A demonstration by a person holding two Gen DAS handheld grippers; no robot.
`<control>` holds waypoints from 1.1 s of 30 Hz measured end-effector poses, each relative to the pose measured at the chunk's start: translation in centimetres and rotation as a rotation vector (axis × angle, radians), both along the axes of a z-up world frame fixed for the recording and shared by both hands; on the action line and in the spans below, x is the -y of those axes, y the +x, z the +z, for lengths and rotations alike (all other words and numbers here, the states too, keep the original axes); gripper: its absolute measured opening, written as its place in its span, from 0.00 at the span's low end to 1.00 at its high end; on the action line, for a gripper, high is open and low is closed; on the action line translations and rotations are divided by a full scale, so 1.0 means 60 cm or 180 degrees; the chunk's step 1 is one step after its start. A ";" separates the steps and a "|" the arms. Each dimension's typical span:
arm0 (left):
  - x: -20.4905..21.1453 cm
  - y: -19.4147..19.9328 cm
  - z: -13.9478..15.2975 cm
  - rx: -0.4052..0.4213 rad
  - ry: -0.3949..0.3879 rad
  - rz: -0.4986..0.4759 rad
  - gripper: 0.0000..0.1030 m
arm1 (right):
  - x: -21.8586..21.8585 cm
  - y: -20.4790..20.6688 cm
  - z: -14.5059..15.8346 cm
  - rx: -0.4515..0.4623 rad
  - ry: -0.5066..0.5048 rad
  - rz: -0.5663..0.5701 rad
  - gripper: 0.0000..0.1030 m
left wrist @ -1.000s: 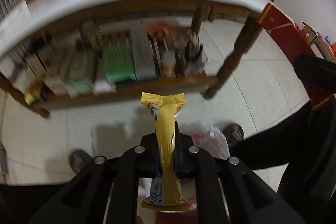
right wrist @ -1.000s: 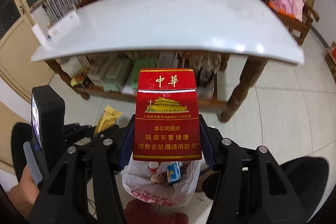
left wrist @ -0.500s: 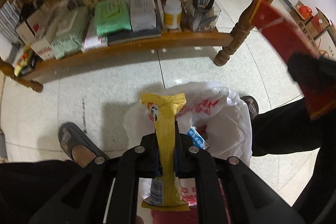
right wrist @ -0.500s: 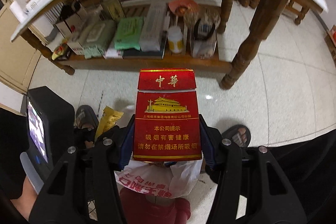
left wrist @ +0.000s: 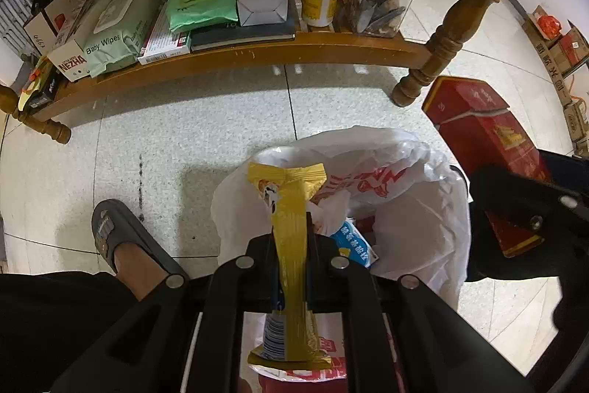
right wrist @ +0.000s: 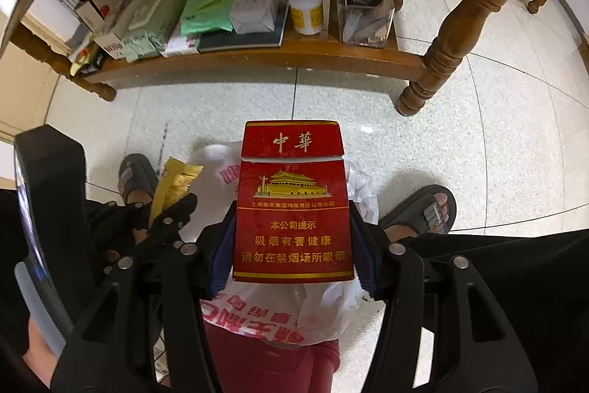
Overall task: Collect trash
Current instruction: 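Carry the held wrapper and cigarette pack down over the white plastic bag, then open both tools to drop the wrapper and pack into the bag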
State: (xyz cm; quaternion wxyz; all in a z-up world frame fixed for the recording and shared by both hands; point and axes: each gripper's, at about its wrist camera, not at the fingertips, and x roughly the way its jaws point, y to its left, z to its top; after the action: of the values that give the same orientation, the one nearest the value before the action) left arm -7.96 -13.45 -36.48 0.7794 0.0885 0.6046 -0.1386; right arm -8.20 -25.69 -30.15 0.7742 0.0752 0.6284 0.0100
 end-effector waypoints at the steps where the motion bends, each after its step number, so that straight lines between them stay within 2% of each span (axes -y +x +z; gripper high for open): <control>1: 0.002 -0.002 -0.005 -0.0002 0.0043 -0.0030 0.10 | -0.001 0.001 -0.005 -0.0036 0.0012 0.0004 0.52; 9: -0.005 -0.002 -0.045 -0.0123 0.0151 -0.0015 0.10 | -0.007 0.009 -0.051 -0.0301 0.0022 0.0012 0.52; 14: 0.001 -0.010 -0.068 -0.0170 0.0224 -0.0114 0.10 | -0.013 0.013 -0.077 -0.0411 -0.0004 0.0050 0.52; 25: -0.002 -0.010 -0.093 -0.0285 0.0297 -0.0124 0.10 | -0.013 0.012 -0.123 -0.0689 0.0060 0.0052 0.52; 27: -0.002 -0.010 -0.094 -0.0293 0.0307 -0.0124 0.14 | -0.015 0.012 -0.132 -0.0756 0.0101 0.0066 0.52; 29: -0.002 -0.010 -0.095 -0.0304 0.0295 -0.0124 0.27 | -0.017 0.013 -0.137 -0.0774 0.0073 0.0063 0.53; 31: -0.003 -0.011 -0.096 -0.0309 0.0278 -0.0120 0.66 | -0.013 0.015 -0.145 -0.0811 0.0106 0.0016 0.53; 32: -0.002 -0.012 -0.094 -0.0297 0.0235 -0.0129 0.69 | -0.012 0.014 -0.149 -0.0836 0.0134 -0.0004 0.54; 33: -0.001 -0.012 -0.093 -0.0287 0.0240 -0.0134 0.78 | -0.010 0.015 -0.152 -0.0853 0.0135 -0.0018 0.75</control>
State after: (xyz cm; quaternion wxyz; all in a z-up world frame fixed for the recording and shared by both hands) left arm -8.70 -13.40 -42.03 0.7443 0.1242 0.6419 -0.1360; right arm -7.32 -25.08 -39.25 0.6815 0.0940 0.7256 0.0109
